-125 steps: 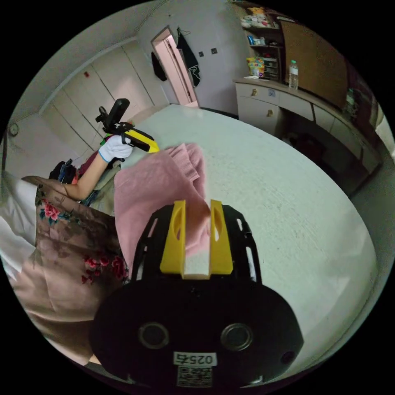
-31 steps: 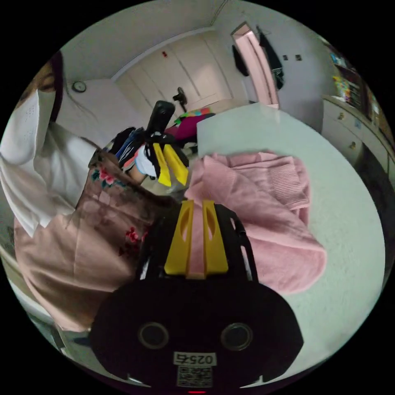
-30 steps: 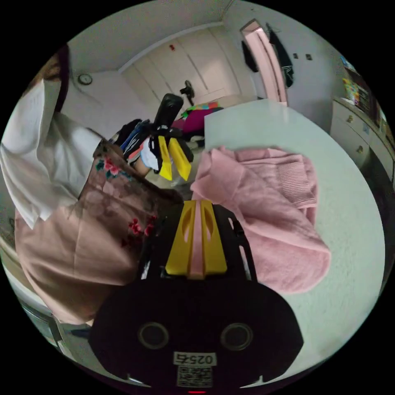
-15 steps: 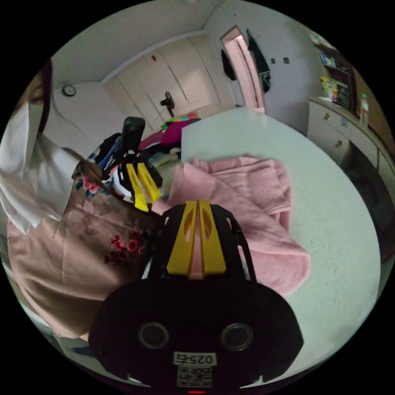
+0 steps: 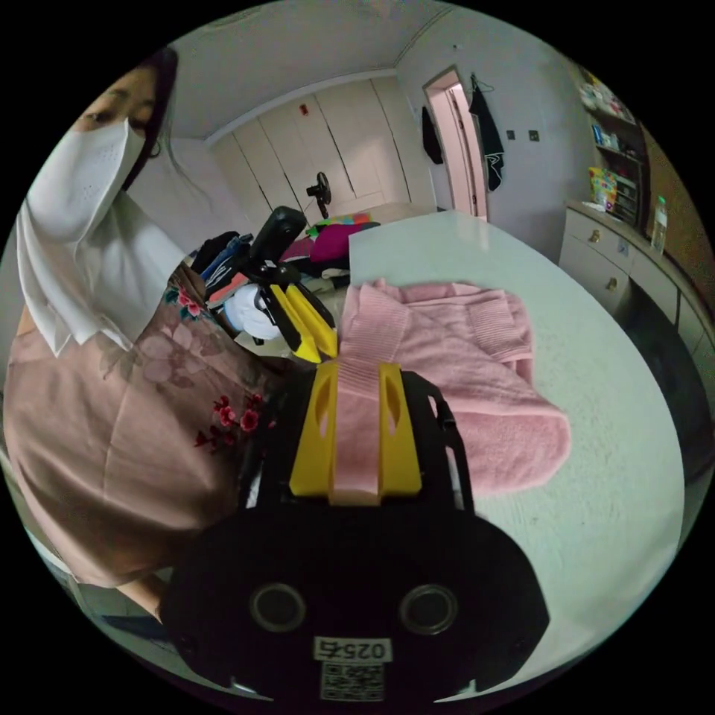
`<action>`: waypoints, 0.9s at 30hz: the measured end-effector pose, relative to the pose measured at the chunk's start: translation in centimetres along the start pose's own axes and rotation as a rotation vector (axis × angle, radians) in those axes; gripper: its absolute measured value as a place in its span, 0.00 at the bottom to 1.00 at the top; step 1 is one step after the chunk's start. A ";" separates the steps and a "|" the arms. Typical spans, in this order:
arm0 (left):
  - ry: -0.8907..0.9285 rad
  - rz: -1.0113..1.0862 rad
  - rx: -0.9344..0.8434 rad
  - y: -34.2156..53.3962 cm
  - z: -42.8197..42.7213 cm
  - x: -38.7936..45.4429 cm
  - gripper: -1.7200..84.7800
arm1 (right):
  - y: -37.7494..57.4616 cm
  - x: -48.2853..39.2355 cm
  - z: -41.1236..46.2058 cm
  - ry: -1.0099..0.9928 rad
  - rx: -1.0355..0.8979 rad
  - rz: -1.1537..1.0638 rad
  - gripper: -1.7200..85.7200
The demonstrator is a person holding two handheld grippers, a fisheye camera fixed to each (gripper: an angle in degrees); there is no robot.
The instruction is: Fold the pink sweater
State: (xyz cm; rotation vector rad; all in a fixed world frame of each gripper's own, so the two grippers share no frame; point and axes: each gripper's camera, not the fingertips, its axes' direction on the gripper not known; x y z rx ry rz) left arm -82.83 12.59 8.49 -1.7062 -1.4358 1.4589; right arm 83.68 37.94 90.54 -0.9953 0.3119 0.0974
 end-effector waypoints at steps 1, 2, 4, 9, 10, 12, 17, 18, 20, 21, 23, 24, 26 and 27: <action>0.009 -0.011 0.000 -0.1 0.0 0.0 0.05 | -0.2 -0.4 0.5 0.013 -0.019 -0.021 0.13; 0.030 -0.024 -0.005 -0.3 0.2 0.0 0.06 | -0.5 -0.7 1.1 0.028 -0.052 -0.033 0.14; 0.051 -0.049 -0.006 -0.6 0.5 -0.1 0.06 | -1.0 -1.0 2.1 0.040 -0.109 -0.047 0.14; 0.069 -0.127 0.025 -1.5 0.8 -0.5 0.06 | -1.5 -1.6 3.2 0.026 -0.134 -0.064 0.14; 0.092 -0.154 0.032 -1.7 0.7 -0.7 0.06 | -1.4 -1.7 3.1 0.018 -0.117 -0.062 0.14; 0.119 -0.191 0.032 -2.0 0.7 -1.0 0.06 | -1.1 -1.8 2.8 0.006 -0.087 -0.054 0.13; 0.068 -0.220 0.038 -2.0 -0.9 0.1 0.07 | -0.6 -2.4 1.8 0.037 -0.026 -0.038 0.12; 0.056 -0.219 0.042 -1.9 -1.0 0.3 0.07 | -0.6 -2.5 1.8 0.028 -0.022 -0.038 0.12; 0.054 -0.233 0.069 -2.0 -1.1 0.3 0.07 | -0.7 -2.7 2.2 -0.013 -0.017 -0.044 0.12; 0.064 -0.237 0.066 -2.1 -1.0 0.2 0.07 | -0.7 -2.7 2.4 -0.013 -0.016 -0.042 0.12; 0.085 -0.264 0.038 -2.4 0.0 0.1 0.07 | -0.8 -3.0 3.1 -0.010 -0.028 -0.043 0.12; 0.091 -0.267 0.031 -2.5 0.2 0.3 0.07 | -0.9 -3.1 3.2 -0.006 -0.032 -0.043 0.12; 0.102 -0.259 0.008 -2.2 0.6 1.1 0.07 | -1.0 -3.9 3.7 0.004 -0.057 -0.059 0.12; 0.106 -0.253 0.003 -2.1 0.7 1.4 0.07 | -1.1 -4.1 3.8 0.008 -0.063 -0.063 0.12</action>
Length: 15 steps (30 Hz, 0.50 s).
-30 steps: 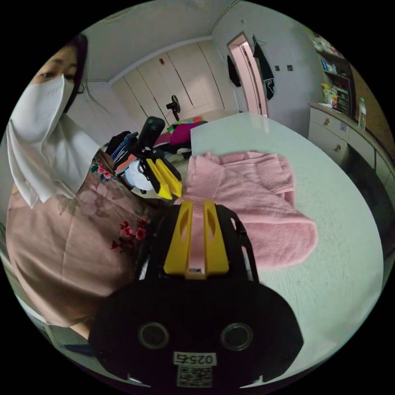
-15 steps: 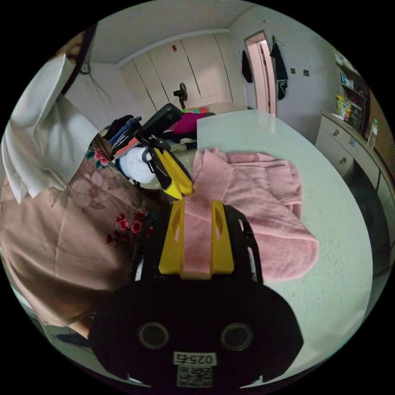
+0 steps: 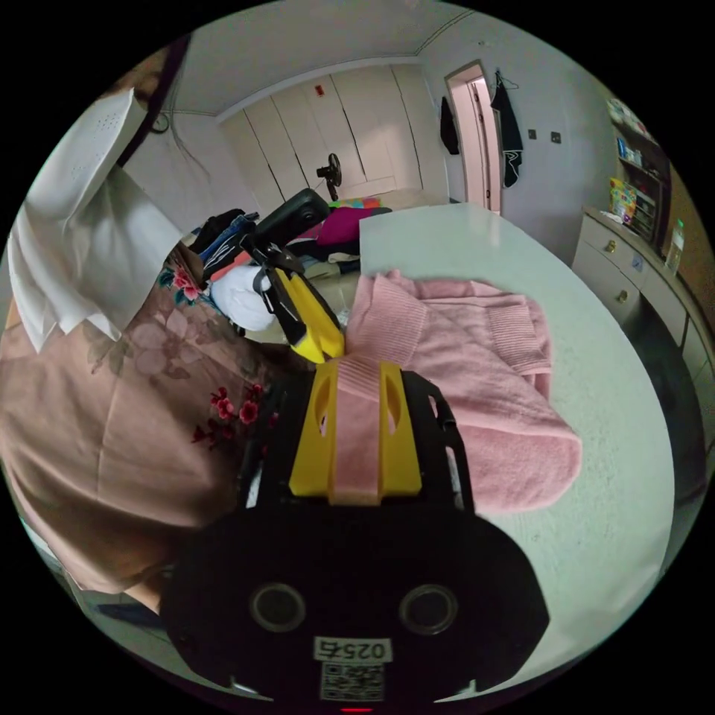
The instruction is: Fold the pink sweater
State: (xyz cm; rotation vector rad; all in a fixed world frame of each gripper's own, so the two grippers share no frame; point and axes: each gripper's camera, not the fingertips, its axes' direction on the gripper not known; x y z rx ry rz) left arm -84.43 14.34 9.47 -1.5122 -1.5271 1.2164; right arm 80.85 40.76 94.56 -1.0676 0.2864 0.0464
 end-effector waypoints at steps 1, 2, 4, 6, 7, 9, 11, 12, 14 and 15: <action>0.005 -0.002 -0.005 0.3 0.1 0.2 0.07 | -0.2 -0.4 0.2 0.009 -0.011 -0.007 0.12; 0.012 -0.005 0.002 0.6 0.1 0.2 0.07 | -0.4 -0.8 0.3 0.015 -0.013 -0.017 0.12; 0.038 -0.013 0.022 0.8 0.2 0.1 0.07 | -0.8 -1.2 0.6 0.016 -0.012 -0.032 0.12; 0.070 -0.020 0.030 0.6 0.5 0.0 0.06 | -1.3 -1.2 0.9 0.015 -0.029 -0.041 0.12; 0.068 -0.020 0.031 0.5 0.6 0.3 0.06 | -1.7 -1.3 1.2 0.018 -0.043 -0.040 0.12; 0.033 -0.010 0.030 0.5 0.7 1.0 0.06 | -2.2 -1.5 1.4 0.024 -0.056 -0.051 0.12; 0.040 -0.010 0.042 0.7 0.8 1.6 0.05 | -2.6 -2.0 1.4 0.038 -0.064 -0.070 0.12; 0.045 -0.009 0.046 0.8 0.8 1.6 0.04 | -2.7 -2.0 1.3 0.041 -0.066 -0.073 0.12; 0.057 0.014 0.088 1.2 0.4 2.1 0.02 | -3.1 -2.3 1.1 0.049 -0.066 -0.083 0.12; 0.060 0.022 0.102 1.3 0.2 2.2 0.01 | -3.2 -2.3 1.0 0.051 -0.065 -0.082 0.12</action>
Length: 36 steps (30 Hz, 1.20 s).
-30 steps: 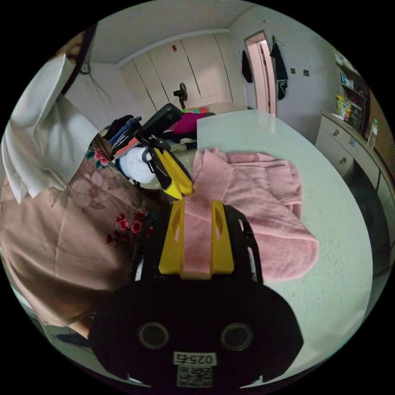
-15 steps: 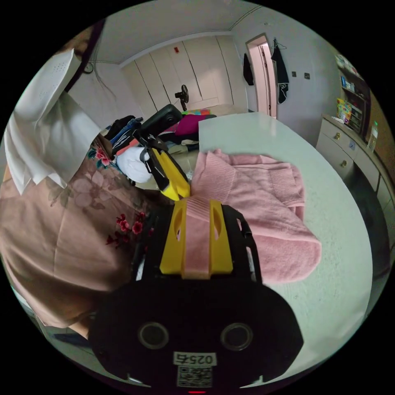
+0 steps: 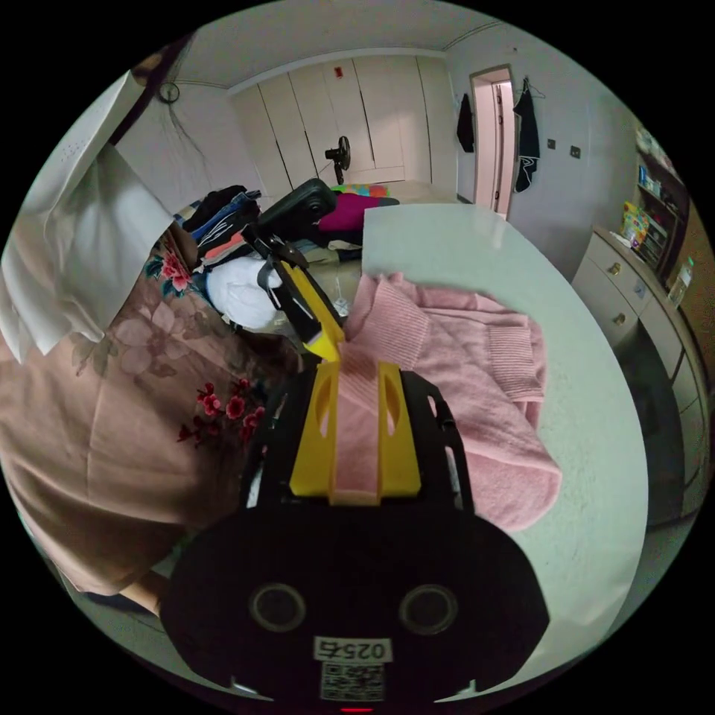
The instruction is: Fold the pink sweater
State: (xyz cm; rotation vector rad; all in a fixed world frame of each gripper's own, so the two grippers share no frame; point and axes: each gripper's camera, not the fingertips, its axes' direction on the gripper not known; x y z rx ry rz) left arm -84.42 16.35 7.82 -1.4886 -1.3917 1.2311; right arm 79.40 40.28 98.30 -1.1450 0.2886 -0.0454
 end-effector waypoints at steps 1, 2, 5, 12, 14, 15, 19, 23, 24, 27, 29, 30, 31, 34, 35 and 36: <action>0.001 0.014 0.018 0.0 -0.3 0.4 0.01 | -0.1 0.0 -0.3 0.004 0.009 0.005 0.12; -0.006 0.030 0.038 -0.2 -0.8 0.9 0.01 | -0.2 -0.1 -0.6 0.006 0.027 0.006 0.11; -0.065 0.100 0.074 -1.2 -2.2 2.4 0.01 | -0.3 0.1 -1.6 0.033 0.084 0.027 0.11; -0.313 0.345 0.111 -8.6 -7.2 5.9 0.01 | -1.3 2.3 -4.7 0.183 0.209 0.119 0.11; -0.364 0.388 0.132 -12.5 -8.5 5.8 0.01 | -1.2 3.5 -5.9 0.190 0.255 0.184 0.11; -0.368 0.398 0.130 -13.5 -8.7 5.6 0.01 | -1.1 3.8 -6.1 0.183 0.265 0.199 0.10; -0.315 0.315 -0.019 -20.3 -7.0 1.0 0.01 | 0.0 5.6 -6.7 0.170 0.280 0.333 0.09; -0.198 0.191 -0.149 -22.1 -3.3 -4.3 0.01 | 0.6 6.5 -6.0 0.324 0.137 0.513 0.09; -0.198 0.181 -0.162 -22.0 -2.9 -4.7 0.01 | 0.7 6.6 -6.0 0.358 0.114 0.541 0.09; -0.188 0.168 -0.176 -21.3 -2.2 -5.6 0.01 | 1.5 7.3 -6.2 0.567 0.020 0.699 0.11; -0.171 0.161 -0.162 -21.0 -2.7 -5.7 0.01 | 2.4 7.6 -7.2 0.657 0.030 0.779 0.14; -0.167 0.161 -0.157 -21.0 -2.9 -5.7 0.01 | 2.6 7.8 -7.5 0.660 0.035 0.795 0.14; -0.158 0.160 -0.149 -21.0 -3.3 -5.7 0.01 | 3.0 8.4 -8.0 0.646 0.040 0.813 0.15; -0.130 0.169 -0.140 -21.3 -3.9 -5.4 0.01 | 4.3 10.5 -9.5 0.509 0.091 0.871 0.13; -0.123 0.170 -0.142 -21.5 -4.0 -5.2 0.01 | 5.1 11.5 -10.2 0.409 0.144 0.899 0.11; -0.122 0.172 -0.142 -21.5 -4.0 -5.1 0.01 | 5.5 12.0 -10.5 0.353 0.178 0.906 0.10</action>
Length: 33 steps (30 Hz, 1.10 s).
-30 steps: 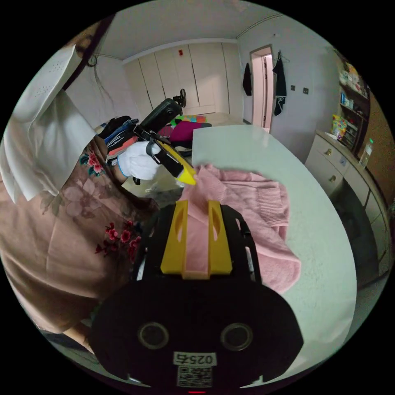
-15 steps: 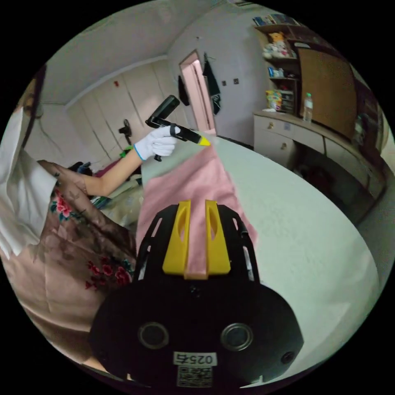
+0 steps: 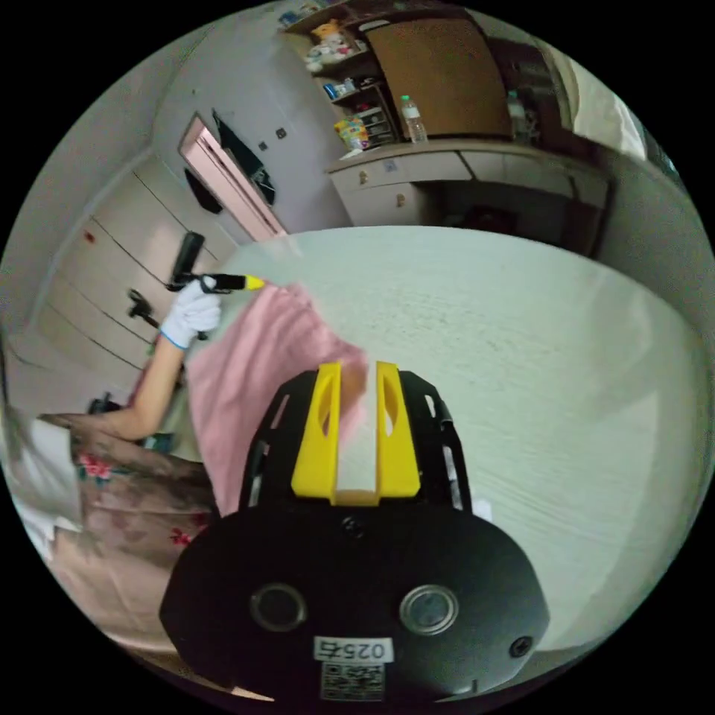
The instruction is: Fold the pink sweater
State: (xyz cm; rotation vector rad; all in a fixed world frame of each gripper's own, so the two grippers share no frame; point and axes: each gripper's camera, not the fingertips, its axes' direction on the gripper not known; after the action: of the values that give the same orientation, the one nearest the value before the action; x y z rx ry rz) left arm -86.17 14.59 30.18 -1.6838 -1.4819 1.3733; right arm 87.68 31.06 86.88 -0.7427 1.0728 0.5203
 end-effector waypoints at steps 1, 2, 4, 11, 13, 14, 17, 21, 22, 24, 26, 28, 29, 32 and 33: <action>0.002 0.004 0.004 -0.2 -0.2 0.1 0.01 | -0.2 1.4 -0.2 -0.136 0.013 0.029 0.09; 0.006 0.007 0.002 -0.3 -0.4 0.3 0.01 | -0.4 2.8 -0.4 -0.258 0.026 0.060 0.09; 0.016 0.010 0.008 -0.5 -0.8 0.4 0.01 | -0.4 4.7 -0.8 -0.366 0.056 0.105 0.10; 0.062 0.019 0.015 -1.3 -2.3 0.1 0.01 | -1.1 8.9 -0.9 -0.557 0.040 0.186 0.12; 0.068 0.016 0.013 -1.5 -2.5 0.0 0.01 | -1.6 8.5 -0.7 -0.504 0.003 0.177 0.12; 0.069 0.012 0.013 -1.6 -2.6 -0.1 0.01 | -2.0 8.1 -0.5 -0.468 -0.020 0.167 0.11; 0.071 0.004 0.008 -1.8 -2.9 -0.4 0.01 | -2.9 7.7 -0.6 -0.460 -0.028 0.142 0.06; 0.087 -0.007 0.008 -2.2 -3.6 -0.9 0.01 | -3.2 7.7 -2.2 -0.399 0.025 0.119 0.02; 0.098 -0.003 0.016 -2.3 -4.0 -1.0 0.01 | -3.1 7.5 -2.9 -0.359 0.044 0.111 0.02; 0.117 0.004 0.028 -2.6 -4.5 -1.0 0.01 | -2.9 7.2 -4.0 -0.285 0.073 0.110 0.02; 0.120 -0.002 0.034 -3.3 -4.8 -1.2 0.01 | -3.2 7.0 -4.1 -0.226 0.060 0.104 0.02; 0.071 -0.005 -0.005 -4.1 -4.1 -1.5 0.01 | -3.6 7.1 -2.9 -0.178 0.008 0.108 0.02; 0.025 -0.020 -0.048 -4.5 -3.3 -2.0 0.01 | -3.8 7.1 -2.1 -0.153 -0.021 0.104 0.02; 0.066 -0.052 -0.054 -4.7 -3.3 -3.0 0.01 | -4.0 7.3 -1.1 -0.131 -0.027 0.100 0.04; 0.061 -0.054 -0.049 -4.6 -3.5 -3.1 0.02 | -3.9 7.4 -1.2 -0.130 -0.018 0.101 0.05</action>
State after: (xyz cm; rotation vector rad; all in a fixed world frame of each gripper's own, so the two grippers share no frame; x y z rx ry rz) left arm -84.59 13.85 36.51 -1.6878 -1.5264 1.2567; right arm 92.70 27.84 80.89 -0.6637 0.9893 0.6566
